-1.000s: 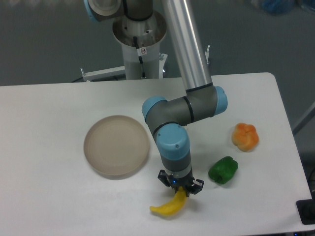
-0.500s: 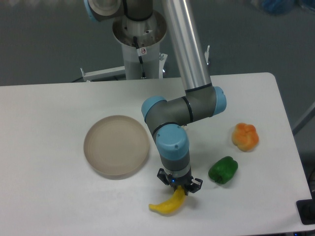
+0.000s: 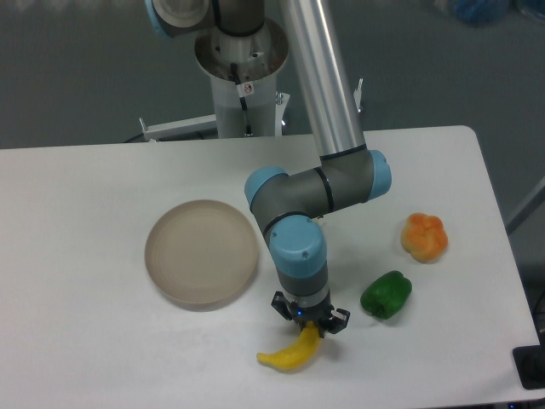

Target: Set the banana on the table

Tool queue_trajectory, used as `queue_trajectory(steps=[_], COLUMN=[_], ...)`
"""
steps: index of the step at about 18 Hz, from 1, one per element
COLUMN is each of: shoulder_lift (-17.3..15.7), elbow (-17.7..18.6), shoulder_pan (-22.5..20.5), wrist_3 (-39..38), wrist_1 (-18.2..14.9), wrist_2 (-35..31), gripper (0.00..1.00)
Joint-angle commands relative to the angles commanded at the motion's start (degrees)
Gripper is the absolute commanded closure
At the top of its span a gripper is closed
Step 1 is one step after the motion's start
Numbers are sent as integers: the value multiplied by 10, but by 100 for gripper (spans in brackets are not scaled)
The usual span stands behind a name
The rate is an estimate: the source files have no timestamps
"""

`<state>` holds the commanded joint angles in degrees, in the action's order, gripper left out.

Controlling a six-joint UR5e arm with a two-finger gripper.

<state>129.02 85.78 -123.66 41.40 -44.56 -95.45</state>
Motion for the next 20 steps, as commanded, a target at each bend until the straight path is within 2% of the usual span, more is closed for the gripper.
queue_trajectory(steps=[2, 5, 8, 11, 15, 20], shoulder_lift=[-2, -7, -18, -30, -29, -30], elbow=[-2, -5, -12, -25, -67, -87], shoulder_pan=[0, -1, -3, -5, -24, -71], wrist_3=[0, -1, -3, 1, 11, 96], wrist_1=[0, -1, -1, 0, 0, 3], wrist_2=[0, -1, -3, -8, -9, -8], gripper=[38, 26, 0, 0, 0, 0])
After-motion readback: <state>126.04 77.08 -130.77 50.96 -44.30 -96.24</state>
